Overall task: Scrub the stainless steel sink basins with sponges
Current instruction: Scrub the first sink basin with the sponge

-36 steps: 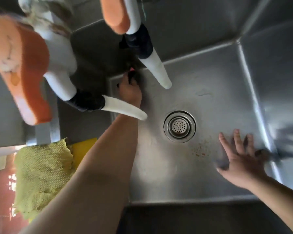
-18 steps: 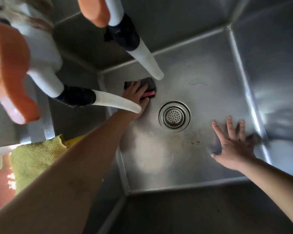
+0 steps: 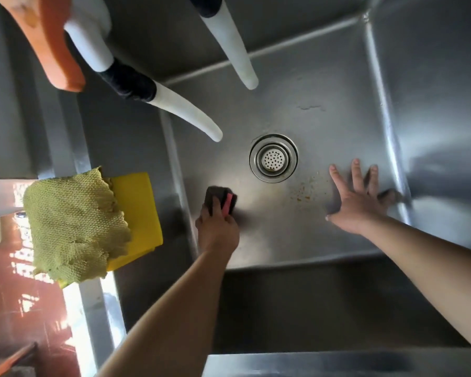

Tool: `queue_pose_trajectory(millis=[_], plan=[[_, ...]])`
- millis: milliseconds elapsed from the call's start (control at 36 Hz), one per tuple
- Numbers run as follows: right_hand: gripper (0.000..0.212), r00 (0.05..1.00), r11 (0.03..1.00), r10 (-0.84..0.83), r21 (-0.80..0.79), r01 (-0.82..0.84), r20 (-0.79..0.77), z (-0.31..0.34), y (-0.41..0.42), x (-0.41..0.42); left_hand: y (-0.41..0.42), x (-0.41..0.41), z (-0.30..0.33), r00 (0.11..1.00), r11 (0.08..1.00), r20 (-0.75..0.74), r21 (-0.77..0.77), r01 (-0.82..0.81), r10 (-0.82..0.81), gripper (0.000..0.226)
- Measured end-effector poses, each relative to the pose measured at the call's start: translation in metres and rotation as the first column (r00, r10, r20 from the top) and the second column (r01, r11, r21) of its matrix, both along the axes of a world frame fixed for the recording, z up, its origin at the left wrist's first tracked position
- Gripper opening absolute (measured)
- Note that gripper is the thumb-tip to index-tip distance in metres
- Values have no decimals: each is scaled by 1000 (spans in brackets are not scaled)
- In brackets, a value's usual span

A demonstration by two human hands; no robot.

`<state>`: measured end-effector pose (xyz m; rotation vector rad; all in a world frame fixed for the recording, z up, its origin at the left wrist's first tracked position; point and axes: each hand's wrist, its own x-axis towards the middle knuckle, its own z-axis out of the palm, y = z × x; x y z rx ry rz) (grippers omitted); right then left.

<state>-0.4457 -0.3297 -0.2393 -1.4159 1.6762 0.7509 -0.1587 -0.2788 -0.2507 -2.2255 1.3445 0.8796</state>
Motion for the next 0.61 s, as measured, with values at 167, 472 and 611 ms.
queue_pose_trajectory(millis=[167,472,611], plan=[[120,1000,1000,-15,-10,15,9,-4,1,-1,-3,-55,11,670,669,8,31,-743,743,63],[122,998,999,-40,-34,42,45,-15,4,-5,-28,-109,6,490,490,16,-61,-870,872,63],[123,997,998,-43,-50,47,64,-16,5,-6,-31,-123,6,602,592,-73,-122,-797,795,52]])
